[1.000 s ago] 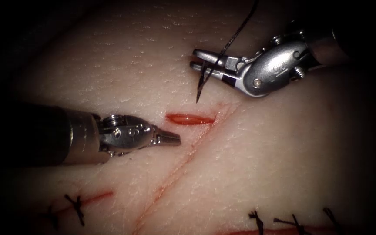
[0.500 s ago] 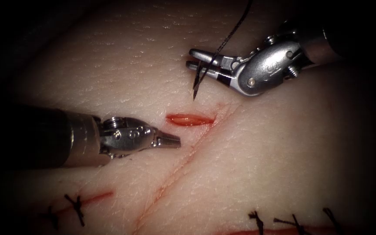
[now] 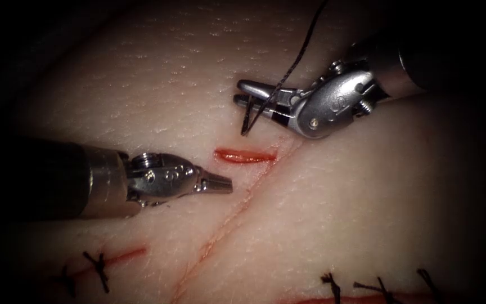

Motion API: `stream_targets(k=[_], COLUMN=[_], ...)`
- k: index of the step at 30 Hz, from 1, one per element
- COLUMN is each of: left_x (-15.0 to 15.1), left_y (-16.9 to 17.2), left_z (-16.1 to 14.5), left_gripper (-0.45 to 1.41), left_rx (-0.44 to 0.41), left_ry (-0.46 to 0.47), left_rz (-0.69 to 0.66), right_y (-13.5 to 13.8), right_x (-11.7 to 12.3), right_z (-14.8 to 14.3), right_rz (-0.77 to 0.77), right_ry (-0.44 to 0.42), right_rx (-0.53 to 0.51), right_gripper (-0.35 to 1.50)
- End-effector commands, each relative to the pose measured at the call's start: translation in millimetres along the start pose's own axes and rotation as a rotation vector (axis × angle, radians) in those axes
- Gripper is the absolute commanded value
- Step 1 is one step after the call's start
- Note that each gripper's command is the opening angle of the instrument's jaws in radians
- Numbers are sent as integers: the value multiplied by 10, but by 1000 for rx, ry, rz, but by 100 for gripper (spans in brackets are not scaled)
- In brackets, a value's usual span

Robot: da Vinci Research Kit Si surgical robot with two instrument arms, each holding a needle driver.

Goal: Wound Closure

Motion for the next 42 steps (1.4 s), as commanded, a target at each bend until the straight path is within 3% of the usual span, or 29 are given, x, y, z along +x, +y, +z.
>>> stream_targets(k=[1,9,16,21,31,42], left_x=[0,1,1,1,2,2], left_y=[0,-1,0,0,0,0], left_z=[8,7,7,7,9,10], left_gripper=[-11,-11,-13,-15,-16,-18], left_rx=[-1,-3,-1,-2,0,1], left_ry=[3,7,7,7,6,6], left_rz=[-1,-2,-3,-3,-4,-4], right_y=[-15,-29,-31,-53,-50,-68], right_x=[0,-2,-5,-16,-17,-20], right_z=[5,-10,-8,-7,-7,-5], right_rz=[-9,-61,-5,48,109,182], right_ry=[2,-13,-22,-30,-42,-30], right_rx=[-2,-4,-12,4,10,63], right_gripper=[-35,-35,-35,-35,-35,-35])
